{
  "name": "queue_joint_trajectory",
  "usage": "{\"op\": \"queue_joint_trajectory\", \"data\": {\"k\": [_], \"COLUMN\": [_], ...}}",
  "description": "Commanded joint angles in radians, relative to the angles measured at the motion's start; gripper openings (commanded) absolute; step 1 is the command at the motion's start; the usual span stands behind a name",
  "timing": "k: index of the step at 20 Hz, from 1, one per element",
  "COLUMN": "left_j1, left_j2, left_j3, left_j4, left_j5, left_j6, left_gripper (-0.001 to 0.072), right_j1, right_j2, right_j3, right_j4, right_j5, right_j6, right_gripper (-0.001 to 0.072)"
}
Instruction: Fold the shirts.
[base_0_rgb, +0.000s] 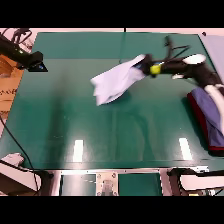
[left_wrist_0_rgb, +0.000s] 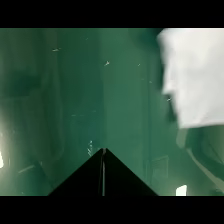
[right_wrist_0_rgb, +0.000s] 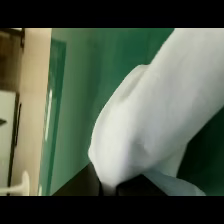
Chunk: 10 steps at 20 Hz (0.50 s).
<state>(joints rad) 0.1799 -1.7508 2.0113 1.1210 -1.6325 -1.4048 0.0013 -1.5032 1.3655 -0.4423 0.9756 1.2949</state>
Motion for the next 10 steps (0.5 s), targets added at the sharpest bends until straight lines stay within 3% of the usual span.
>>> {"op": "queue_joint_trajectory", "data": {"k": [1,10], "left_j1": [0.0,-0.096], "left_j2": [0.025,0.029], "left_j3": [-0.002,-0.005], "left_j4": [-0.003,0.003], "left_j5": [-0.011,0.014], "left_j6": [-0.001,-0.02], "left_gripper": [0.0028,0.0028], "right_j1": [-0.23,-0.83], "right_j2": [0.144,0.146], "right_j3": [0.027,0.151], "right_j4": [0.004,0.005], "right_j5": [0.023,0.055], "right_j6": [0.06,0.026], "right_gripper": [0.0014,0.0014]}}
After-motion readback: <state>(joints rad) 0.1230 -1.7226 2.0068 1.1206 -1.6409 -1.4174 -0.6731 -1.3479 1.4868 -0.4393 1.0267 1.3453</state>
